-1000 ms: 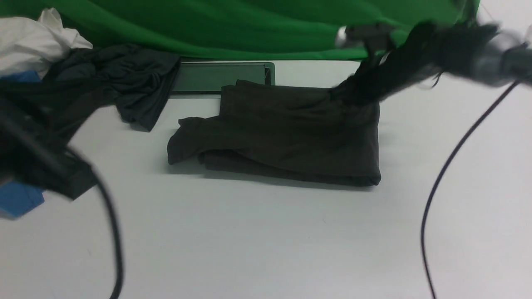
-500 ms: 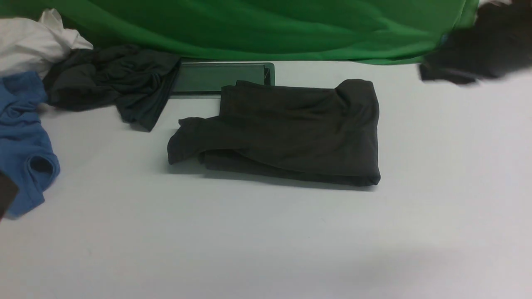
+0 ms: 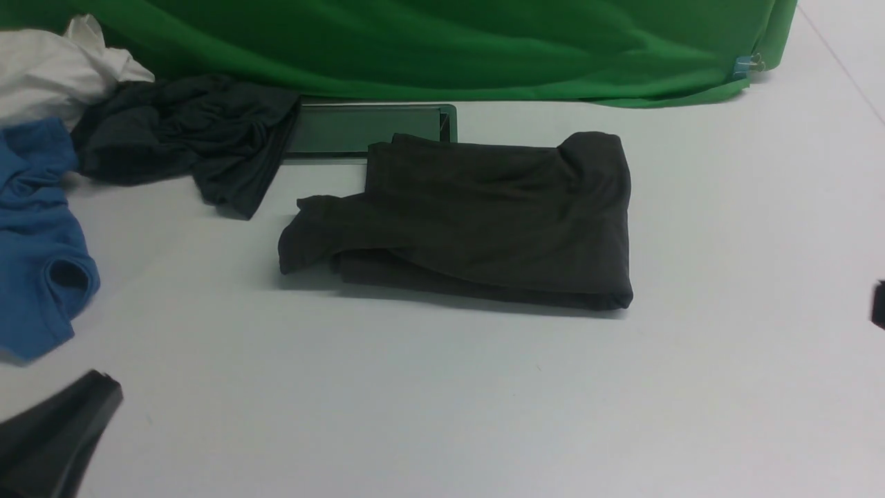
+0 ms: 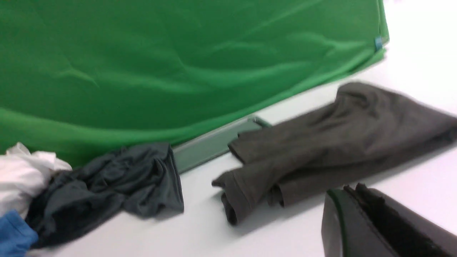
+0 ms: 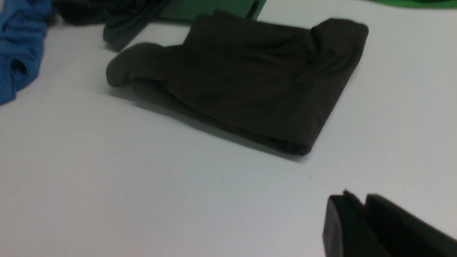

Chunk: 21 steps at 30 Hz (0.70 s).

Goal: Fold a long-sleeved shirt on a white desktop.

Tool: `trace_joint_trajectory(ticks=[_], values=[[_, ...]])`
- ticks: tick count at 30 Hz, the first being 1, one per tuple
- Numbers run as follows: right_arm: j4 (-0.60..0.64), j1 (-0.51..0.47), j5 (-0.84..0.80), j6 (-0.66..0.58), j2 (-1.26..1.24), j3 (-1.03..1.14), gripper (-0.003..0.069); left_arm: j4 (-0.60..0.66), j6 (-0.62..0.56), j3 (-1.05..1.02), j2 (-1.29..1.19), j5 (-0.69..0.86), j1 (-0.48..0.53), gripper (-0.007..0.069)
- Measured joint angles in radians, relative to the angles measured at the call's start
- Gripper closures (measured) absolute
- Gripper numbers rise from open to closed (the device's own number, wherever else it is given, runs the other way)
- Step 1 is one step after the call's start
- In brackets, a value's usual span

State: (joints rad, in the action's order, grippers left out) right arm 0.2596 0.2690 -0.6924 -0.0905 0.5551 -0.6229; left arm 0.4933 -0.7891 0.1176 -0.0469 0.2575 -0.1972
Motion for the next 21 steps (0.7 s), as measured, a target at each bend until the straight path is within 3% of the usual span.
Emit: trace_joint_trajectory(ticks=[15,17,21], values=[[-0.019,0.000,0.067,0.004,-0.112,0.041,0.0515,-0.079,-0.002,-0.026,0.000,0.022,0.000,0.0607],[-0.025,-0.011,0.101,0.004,-0.117,0.047,0.0520,-0.083,-0.002,-0.026,0.000,0.022,0.000,0.0607],[-0.033,-0.092,0.203,-0.010,-0.210,0.141,0.0624,-0.085,-0.002,-0.026,0.000,0.022,0.000,0.0607]])
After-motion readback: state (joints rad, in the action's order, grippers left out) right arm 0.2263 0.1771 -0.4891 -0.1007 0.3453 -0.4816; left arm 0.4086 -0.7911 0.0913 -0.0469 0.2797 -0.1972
